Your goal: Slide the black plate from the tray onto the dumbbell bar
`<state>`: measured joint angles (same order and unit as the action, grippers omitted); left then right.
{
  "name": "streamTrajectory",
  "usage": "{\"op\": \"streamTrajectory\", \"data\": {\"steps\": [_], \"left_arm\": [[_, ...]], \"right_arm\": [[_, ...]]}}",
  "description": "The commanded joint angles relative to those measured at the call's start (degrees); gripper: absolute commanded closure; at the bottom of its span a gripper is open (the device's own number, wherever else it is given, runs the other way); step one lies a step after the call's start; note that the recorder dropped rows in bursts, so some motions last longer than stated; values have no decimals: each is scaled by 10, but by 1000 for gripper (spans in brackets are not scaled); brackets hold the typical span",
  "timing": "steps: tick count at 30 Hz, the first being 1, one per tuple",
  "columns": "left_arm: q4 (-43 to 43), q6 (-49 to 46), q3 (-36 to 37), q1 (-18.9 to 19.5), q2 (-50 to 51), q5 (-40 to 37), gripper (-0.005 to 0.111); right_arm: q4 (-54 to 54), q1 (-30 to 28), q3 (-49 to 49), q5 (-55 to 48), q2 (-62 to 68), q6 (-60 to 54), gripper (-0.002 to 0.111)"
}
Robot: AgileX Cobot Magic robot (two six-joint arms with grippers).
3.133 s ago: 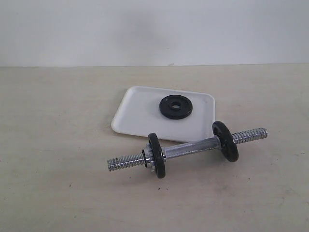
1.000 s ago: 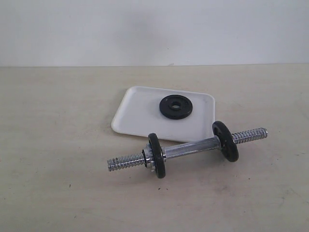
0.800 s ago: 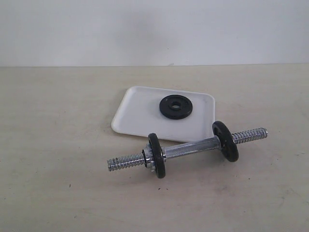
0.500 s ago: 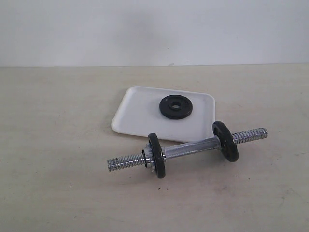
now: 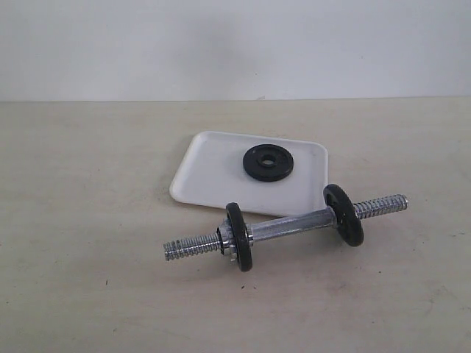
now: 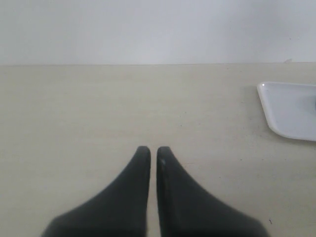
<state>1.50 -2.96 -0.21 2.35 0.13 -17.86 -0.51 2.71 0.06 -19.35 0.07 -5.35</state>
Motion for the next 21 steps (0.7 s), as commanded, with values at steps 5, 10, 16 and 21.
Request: {"op": "streamTrajectory", "data": {"steps": [5,10,16,21], "left_arm": [[4,-2,2,-3,-1,3,102],[4,-2,2,-3,-1,3,102],[4,-2,2,-3,-1,3,102],[4,-2,2,-3,-1,3,102]], "right_arm": [[0,-4,-1,5,-1,3,109],[0,-4,-1,5,-1,3,109],[-4,-4,-1,8,-1,-8,109],[-1,-4,-1,15,-1,-12,109]]}}
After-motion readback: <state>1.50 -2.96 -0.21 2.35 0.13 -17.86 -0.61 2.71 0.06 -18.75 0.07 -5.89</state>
